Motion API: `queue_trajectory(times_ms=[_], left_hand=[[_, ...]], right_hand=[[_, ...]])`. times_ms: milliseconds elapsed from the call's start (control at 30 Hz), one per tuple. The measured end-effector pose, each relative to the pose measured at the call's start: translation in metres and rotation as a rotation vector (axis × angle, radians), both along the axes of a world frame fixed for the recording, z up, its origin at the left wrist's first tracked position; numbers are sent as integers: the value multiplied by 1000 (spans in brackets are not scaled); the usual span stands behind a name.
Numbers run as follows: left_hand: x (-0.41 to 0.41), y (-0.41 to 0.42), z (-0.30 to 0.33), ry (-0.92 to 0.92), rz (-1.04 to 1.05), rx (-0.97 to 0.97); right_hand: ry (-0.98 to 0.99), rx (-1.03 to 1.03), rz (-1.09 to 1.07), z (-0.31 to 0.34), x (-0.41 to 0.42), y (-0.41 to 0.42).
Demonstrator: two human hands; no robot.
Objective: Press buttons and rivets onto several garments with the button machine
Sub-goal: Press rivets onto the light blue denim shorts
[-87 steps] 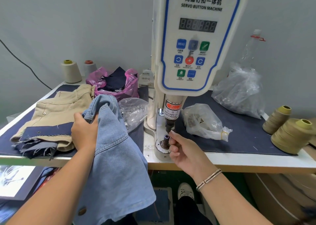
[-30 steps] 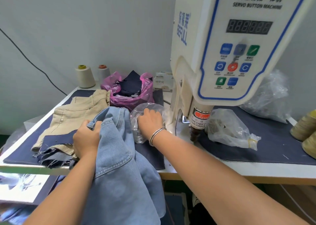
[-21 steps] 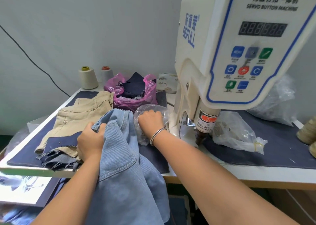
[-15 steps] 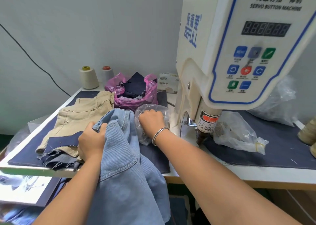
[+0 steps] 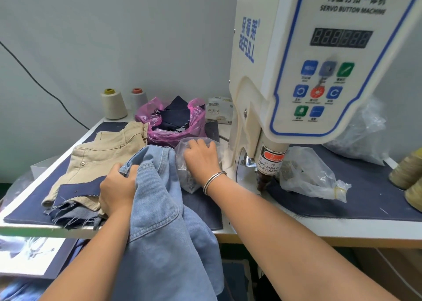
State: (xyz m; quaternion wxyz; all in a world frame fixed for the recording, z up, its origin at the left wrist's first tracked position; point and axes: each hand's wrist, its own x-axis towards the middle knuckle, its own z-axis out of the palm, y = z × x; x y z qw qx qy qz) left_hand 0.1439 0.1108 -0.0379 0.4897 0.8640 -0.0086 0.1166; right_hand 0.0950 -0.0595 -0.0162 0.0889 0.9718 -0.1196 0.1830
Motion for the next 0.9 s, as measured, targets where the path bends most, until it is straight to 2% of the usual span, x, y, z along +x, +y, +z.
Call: queue_trajectory(times_ms=[100, 200, 300, 367, 467, 567, 700, 900], left_hand=[[-1, -1, 1, 7, 4, 4], [0, 0, 1, 0, 3, 8], [4, 0, -1, 6, -2, 13], [4, 0, -2, 5, -5, 12], [3, 0, -2, -5, 0, 18], [2, 0, -2, -19, -3, 21], [1, 0, 0, -15, -2, 8], [-5, 1, 4, -15, -20, -14]], right_hand=[[-80, 130, -4, 3, -16, 6], [-205, 299, 92, 7, -48, 13], [-432, 762, 162, 17, -110, 30], [-528, 970, 174, 13, -159, 33], [-535, 1132, -28, -5, -212, 18], [-657, 1326, -233, -18, -232, -10], [-652, 1425, -255, -16, -222, -30], [-575, 1349, -142, -7, -197, -33]])
